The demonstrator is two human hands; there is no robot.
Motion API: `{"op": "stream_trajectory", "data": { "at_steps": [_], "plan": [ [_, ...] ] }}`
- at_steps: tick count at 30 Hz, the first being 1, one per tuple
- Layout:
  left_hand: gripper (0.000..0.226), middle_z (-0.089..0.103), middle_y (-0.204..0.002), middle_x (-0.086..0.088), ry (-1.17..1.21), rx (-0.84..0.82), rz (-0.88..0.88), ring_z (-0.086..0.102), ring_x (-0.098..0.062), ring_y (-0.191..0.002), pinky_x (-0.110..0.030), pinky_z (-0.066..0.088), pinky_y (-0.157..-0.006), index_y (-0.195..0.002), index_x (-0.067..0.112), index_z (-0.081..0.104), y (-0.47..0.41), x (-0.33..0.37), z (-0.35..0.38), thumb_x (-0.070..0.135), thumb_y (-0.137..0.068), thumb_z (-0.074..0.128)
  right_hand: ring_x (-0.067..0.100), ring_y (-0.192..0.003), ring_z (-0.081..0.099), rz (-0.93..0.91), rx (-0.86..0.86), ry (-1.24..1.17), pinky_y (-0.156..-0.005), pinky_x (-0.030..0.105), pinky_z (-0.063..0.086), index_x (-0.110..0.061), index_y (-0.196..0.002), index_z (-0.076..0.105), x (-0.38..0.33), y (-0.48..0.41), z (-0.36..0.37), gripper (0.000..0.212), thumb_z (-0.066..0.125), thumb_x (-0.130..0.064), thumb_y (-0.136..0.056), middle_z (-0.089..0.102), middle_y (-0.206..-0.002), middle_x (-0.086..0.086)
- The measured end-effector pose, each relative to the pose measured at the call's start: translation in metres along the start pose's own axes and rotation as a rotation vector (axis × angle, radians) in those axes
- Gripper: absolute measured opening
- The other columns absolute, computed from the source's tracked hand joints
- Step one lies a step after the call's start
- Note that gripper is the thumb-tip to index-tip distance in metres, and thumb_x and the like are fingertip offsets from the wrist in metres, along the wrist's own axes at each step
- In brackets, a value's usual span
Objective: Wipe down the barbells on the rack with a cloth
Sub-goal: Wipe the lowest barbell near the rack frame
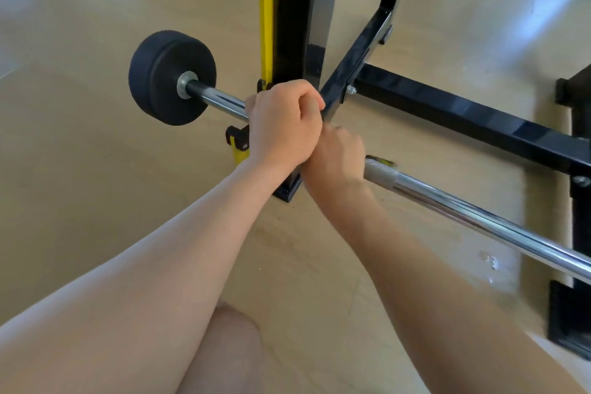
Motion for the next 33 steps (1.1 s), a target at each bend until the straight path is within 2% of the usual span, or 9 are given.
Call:
{"op": "stream_trajectory", "data": {
  "at_steps": [2, 6, 9, 15, 17, 22, 25, 28, 33],
  "plan": [
    [0.035, 0.069, -0.081, 0.017, 0.097, 0.001, 0.002, 0.066, 0.0, -0.083, -0.041, 0.056, -0.091, -0.091, 0.026, 0.076, 0.004, 0.014, 0.006, 0.021, -0.102, 0.043, 0.019, -0.071, 0.05, -0.047, 0.067, -0.056, -0.064, 0.033, 0.04, -0.016, -0.102, 0.057, 0.003, 0.001, 0.001, 0.002, 0.059, -0.016, -0.101, 0.06, -0.091, 0.001],
    [0.036, 0.069, -0.078, 0.011, 0.163, -0.039, 0.035, 0.066, -0.003, -0.082, -0.028, 0.056, -0.085, -0.091, 0.019, 0.077, 0.008, 0.018, 0.011, 0.02, -0.102, 0.043, 0.021, -0.073, 0.056, 0.019, -0.11, -0.097, -0.064, 0.037, 0.049, -0.018, -0.113, 0.048, 0.056, 0.035, 0.01, 0.055, 0.083, -0.048, -0.084, 0.053, -0.084, -0.002],
    [0.037, 0.067, -0.076, 0.009, 0.097, -0.024, 0.05, 0.062, 0.0, -0.076, -0.004, 0.043, -0.075, -0.088, 0.018, 0.076, 0.007, 0.009, 0.0, 0.018, -0.103, 0.043, 0.021, -0.078, 0.06, 0.147, -0.193, -0.021, -0.067, 0.036, 0.051, -0.017, -0.116, 0.05, 0.091, 0.052, 0.01, 0.034, 0.073, -0.031, -0.095, 0.054, -0.082, -0.001],
    [0.046, 0.068, -0.076, 0.008, 0.021, 0.06, -0.002, 0.062, -0.006, -0.074, -0.013, 0.041, -0.072, -0.084, 0.019, 0.077, 0.0, 0.0, -0.015, 0.023, -0.097, 0.033, 0.023, -0.083, 0.058, 0.008, -0.022, -0.006, -0.071, 0.035, 0.048, -0.011, -0.112, 0.047, 0.013, 0.017, -0.003, 0.014, 0.054, -0.018, -0.102, 0.053, -0.098, 0.004],
    [0.046, 0.068, -0.076, 0.007, 0.016, 0.086, -0.007, 0.062, -0.007, -0.075, -0.017, 0.046, -0.073, -0.084, 0.019, 0.077, 0.001, 0.004, -0.016, 0.022, -0.096, 0.033, 0.022, -0.079, 0.054, -0.113, 0.051, -0.028, -0.066, 0.033, 0.043, -0.012, -0.121, 0.051, -0.014, 0.004, -0.004, 0.02, 0.055, -0.018, -0.102, 0.046, -0.099, 0.005],
    [0.045, 0.068, -0.074, 0.003, -0.013, 0.114, -0.047, 0.058, -0.007, -0.069, 0.01, 0.022, -0.078, -0.084, 0.015, 0.078, 0.004, -0.001, -0.031, 0.016, -0.098, 0.034, 0.019, -0.073, 0.059, -0.109, 0.058, -0.12, -0.059, 0.034, 0.047, -0.018, -0.125, 0.047, 0.016, 0.017, 0.0, 0.032, 0.061, -0.037, -0.102, 0.059, -0.095, 0.001],
    [0.044, 0.069, -0.074, 0.003, -0.039, 0.124, -0.109, 0.059, -0.006, -0.068, -0.002, 0.04, -0.073, -0.087, 0.016, 0.079, 0.006, -0.017, -0.045, 0.018, -0.099, 0.038, 0.018, -0.067, 0.058, 0.065, 0.003, -0.093, -0.057, 0.034, 0.05, -0.018, -0.105, 0.05, 0.05, 0.032, 0.006, 0.026, 0.055, -0.043, -0.104, 0.058, -0.082, 0.0],
    [0.036, 0.07, -0.076, 0.002, -0.148, 0.186, -0.14, 0.064, -0.015, -0.072, -0.037, 0.058, -0.071, -0.087, 0.018, 0.079, 0.005, -0.036, -0.06, 0.022, -0.098, 0.045, 0.026, -0.081, 0.061, 0.141, -0.112, -0.069, -0.073, 0.041, 0.055, -0.012, -0.111, 0.051, 0.042, 0.02, 0.006, 0.022, 0.058, -0.032, -0.104, 0.056, -0.089, 0.005],
    [0.027, 0.069, -0.09, 0.004, -0.208, 0.254, -0.289, 0.063, -0.014, -0.082, -0.036, 0.058, -0.068, -0.088, 0.022, 0.075, 0.004, -0.058, -0.068, 0.019, -0.098, 0.05, 0.036, -0.109, 0.059, -0.236, 0.239, 0.005, -0.092, 0.049, 0.05, -0.005, -0.142, 0.043, -0.056, 0.008, 0.003, 0.056, 0.068, -0.022, -0.095, 0.057, -0.124, 0.016]
  ]
}}
Point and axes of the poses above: each hand's wrist, its own y-axis away from the middle knuckle, its own z-axis out of the palm, x = y × z, the point moved 8 cm from there along -y, towards the middle knuckle
